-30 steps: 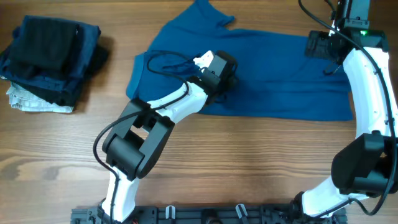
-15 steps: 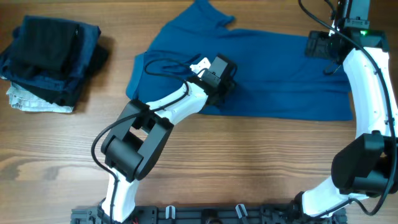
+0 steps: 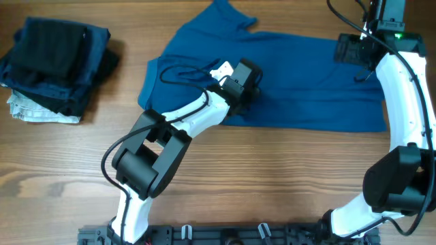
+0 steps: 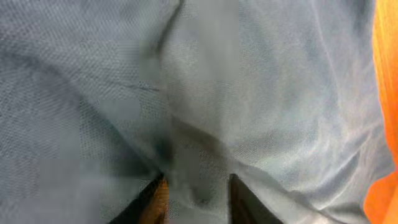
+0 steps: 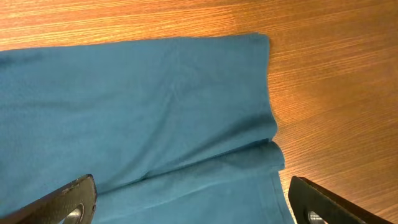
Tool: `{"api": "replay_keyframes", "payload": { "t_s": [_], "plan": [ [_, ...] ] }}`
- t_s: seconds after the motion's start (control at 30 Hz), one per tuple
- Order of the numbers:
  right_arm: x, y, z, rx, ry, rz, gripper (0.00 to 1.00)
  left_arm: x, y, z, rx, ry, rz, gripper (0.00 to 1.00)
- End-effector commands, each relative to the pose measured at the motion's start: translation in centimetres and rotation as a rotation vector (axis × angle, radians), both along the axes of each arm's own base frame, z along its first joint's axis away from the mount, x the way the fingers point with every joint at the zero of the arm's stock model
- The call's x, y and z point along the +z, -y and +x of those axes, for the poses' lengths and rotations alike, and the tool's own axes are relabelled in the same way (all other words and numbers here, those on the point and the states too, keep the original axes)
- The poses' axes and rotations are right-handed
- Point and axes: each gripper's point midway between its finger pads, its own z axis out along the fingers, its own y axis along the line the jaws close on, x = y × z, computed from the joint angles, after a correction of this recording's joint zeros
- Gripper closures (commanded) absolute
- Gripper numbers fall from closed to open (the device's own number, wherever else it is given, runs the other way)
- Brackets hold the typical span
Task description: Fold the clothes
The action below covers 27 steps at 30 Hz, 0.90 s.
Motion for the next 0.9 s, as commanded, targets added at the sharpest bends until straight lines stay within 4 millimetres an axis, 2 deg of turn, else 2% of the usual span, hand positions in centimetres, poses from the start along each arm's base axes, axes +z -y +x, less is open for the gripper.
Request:
{"api": "replay_keyframes", "payload": {
  "t_s": [0.0, 0.13, 0.17, 0.23, 0.33, 0.4, 0.57, 0.73, 0.87],
  "plan": [
    [0.0, -0.2, 0.1, -0.003, 0.006, 0.012, 0.01, -0.5, -0.2, 0.6, 0.019, 0.018, 0.009, 0.74],
    [0.0, -0.2, 0.1, -0.003, 0.006, 0.012, 0.0, -1.0, -0.6, 0.2, 0.018, -0.003, 0.026, 0.73],
    [0.0, -0.2, 0.1, -0.003, 0.005, 0.012, 0.0, -1.2, -0.7, -0.1, 0.018, -0.014, 0.035, 0.67],
    [0.0, -0.2, 0.1, -0.003, 0.006, 0.012, 0.0, -1.4, -1.1, -0.3, 0.021, -0.027, 0.051, 0.64],
    [0.0, -0.2, 0.1, -0.003, 0.006, 0.012, 0.0, -1.6, -1.6, -0.3, 0.035, -0.026, 0.076, 0.66],
    [0.0, -0.2, 0.1, -0.003, 0.006, 0.012, 0.0, -1.7, -1.8, -0.2, 0.042, -0.021, 0.084, 0.71],
    [0.0, -0.2, 0.1, -0.003, 0.005, 0.012, 0.0, -1.5, -1.8, 0.2, 0.051, -0.003, 0.085, 0.71],
    [0.0, -0.2, 0.1, -0.003, 0.006, 0.012, 0.0, -2.2, -1.5, 0.5, 0.051, 0.004, 0.079, 0.71],
    [0.0, -0.2, 0.1, -0.003, 0.006, 0.012, 0.0, -1.7, -1.1, 1.0, 0.052, 0.031, 0.055, 0.92]
  ]
}}
